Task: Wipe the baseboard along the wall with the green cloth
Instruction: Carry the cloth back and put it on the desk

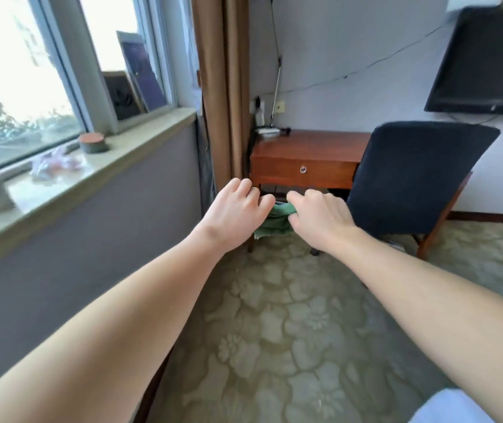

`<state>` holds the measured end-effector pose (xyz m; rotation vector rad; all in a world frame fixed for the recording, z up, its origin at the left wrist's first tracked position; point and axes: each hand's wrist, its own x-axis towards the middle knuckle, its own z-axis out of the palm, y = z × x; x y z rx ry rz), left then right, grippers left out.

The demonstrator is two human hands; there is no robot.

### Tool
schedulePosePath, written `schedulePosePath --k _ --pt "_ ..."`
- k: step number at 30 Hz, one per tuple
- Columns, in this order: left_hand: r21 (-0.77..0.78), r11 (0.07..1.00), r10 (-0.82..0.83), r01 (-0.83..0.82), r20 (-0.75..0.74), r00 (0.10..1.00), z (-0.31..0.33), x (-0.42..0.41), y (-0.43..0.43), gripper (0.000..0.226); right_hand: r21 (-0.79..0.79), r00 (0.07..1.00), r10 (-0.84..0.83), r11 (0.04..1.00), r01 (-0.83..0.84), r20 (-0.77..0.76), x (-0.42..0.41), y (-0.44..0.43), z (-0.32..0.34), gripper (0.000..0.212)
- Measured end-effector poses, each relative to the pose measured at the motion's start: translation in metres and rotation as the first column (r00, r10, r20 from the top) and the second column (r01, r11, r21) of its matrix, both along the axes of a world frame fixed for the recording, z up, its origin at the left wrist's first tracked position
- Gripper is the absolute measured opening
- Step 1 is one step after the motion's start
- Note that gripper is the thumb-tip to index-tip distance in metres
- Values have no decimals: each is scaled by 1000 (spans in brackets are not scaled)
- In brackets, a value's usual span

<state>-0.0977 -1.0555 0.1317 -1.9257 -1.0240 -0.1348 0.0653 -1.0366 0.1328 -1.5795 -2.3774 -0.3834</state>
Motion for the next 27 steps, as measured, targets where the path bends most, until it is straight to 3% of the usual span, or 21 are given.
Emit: schedulePosePath --k 7,15,27 --pt "-24 999 -29 29 -10 1000 39 23 176 21 45 995 -93 994 95 -33 18 166 40 28" --pt "22 1000 -1 2 -37 999 36 65 388 18 57 992 -115 991 118 -52 57 380 40 21" --pt "-175 971 175 -166 39 984 -3 85 662 26 -80 996 -33 996 26 -83 71 661 0 24"
